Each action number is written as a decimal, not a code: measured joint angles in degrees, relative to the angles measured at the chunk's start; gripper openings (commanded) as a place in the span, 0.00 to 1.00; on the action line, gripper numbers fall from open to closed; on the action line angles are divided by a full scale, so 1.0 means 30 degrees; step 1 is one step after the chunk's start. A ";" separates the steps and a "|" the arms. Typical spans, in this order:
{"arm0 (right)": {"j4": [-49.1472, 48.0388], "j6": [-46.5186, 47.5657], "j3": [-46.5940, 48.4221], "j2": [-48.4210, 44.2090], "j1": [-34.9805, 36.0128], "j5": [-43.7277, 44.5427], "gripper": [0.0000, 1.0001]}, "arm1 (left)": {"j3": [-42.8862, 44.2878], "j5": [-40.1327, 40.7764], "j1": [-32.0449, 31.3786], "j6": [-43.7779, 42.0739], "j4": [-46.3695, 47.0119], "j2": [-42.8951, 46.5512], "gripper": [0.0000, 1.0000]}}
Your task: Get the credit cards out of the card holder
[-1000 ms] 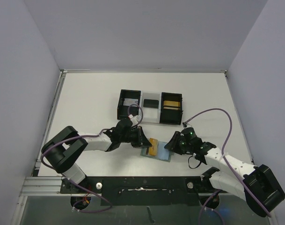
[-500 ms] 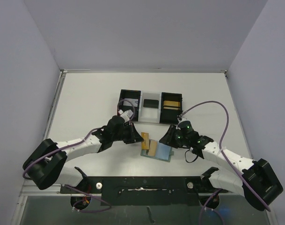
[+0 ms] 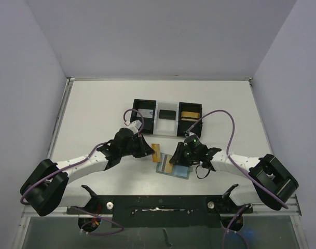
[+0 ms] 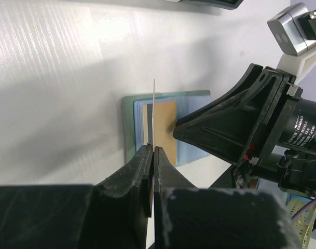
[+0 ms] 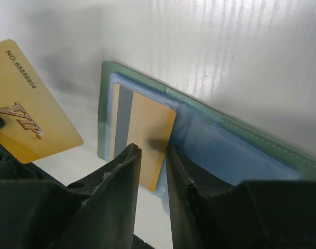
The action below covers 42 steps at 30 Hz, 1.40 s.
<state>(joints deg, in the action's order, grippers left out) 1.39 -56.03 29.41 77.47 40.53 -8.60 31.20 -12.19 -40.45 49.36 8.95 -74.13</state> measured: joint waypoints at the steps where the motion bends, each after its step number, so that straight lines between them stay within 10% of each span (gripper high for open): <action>1: 0.0029 -0.0015 -0.0211 -0.0168 0.0000 0.0051 0.29 | 0.0000 0.0000 0.0007 -0.0036 0.0007 0.0000 0.00; 18: 0.2506 0.1035 -0.1144 -0.2616 -0.1158 0.0780 0.35 | 0.0007 -0.1384 0.0036 -0.0197 0.1013 -0.0561 0.00; 28: 0.2433 0.2076 -0.0692 -0.6703 -0.1494 0.1945 0.81 | -0.0007 -0.2528 0.0197 -0.0619 0.2543 -0.0357 0.00; 42: -0.4189 0.4029 -0.1749 -0.8896 -0.3541 -0.0007 0.89 | -0.1253 -0.8553 0.3315 0.0889 0.8925 -0.0270 0.00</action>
<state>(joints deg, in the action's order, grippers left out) -11.18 -43.94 24.16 50.78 29.91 -8.62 27.44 -37.85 -30.50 52.03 35.73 -74.94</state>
